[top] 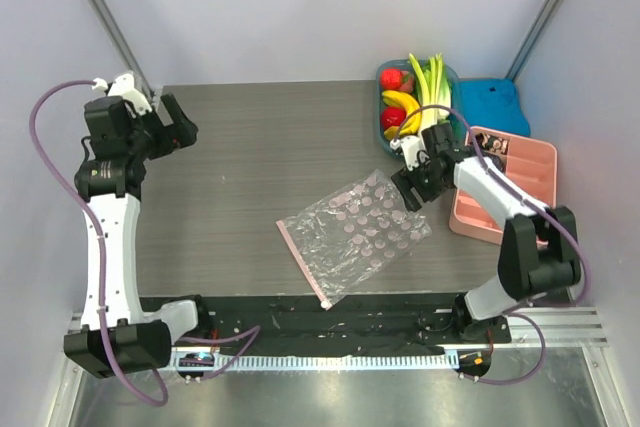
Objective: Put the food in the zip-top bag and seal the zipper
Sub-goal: Pick up the zipper food storage bag at the center of the board, then open the zipper of the food storage bag, then pick up the fake vegetable from the bin.
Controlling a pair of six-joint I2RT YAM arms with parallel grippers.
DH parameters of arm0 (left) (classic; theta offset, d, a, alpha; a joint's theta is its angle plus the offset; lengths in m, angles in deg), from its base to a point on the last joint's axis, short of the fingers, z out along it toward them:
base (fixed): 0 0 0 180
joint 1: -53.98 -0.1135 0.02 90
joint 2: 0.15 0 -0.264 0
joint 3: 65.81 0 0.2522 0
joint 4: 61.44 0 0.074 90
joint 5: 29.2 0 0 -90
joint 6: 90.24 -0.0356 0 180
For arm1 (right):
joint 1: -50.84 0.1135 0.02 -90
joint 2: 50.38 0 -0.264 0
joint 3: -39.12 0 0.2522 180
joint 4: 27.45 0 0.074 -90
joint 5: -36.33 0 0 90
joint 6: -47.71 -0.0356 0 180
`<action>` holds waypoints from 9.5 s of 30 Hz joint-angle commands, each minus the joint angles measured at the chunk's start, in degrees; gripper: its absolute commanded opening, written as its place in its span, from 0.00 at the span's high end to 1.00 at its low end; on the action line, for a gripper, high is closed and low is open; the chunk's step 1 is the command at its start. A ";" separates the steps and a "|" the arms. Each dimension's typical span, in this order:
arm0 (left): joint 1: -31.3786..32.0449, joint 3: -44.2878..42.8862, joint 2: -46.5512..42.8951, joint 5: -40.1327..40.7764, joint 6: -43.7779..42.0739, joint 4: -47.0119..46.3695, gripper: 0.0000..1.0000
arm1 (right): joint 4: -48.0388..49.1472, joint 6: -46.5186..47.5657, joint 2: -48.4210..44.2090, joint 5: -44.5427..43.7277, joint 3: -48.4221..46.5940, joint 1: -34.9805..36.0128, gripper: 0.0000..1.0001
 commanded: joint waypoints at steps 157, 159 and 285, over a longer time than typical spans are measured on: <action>41.31 -17.05 25.24 4.77 4.03 -3.38 0.32 | 35.41 -60.53 12.28 23.06 -20.17 12.99 0.99; 42.53 -17.67 25.32 5.55 2.98 -2.94 0.29 | 35.59 -60.88 11.67 22.97 -20.26 13.35 0.99; 30.59 -22.59 34.46 -7.01 27.40 -10.84 1.00 | 37.77 -61.22 24.77 10.75 -66.67 -10.40 0.99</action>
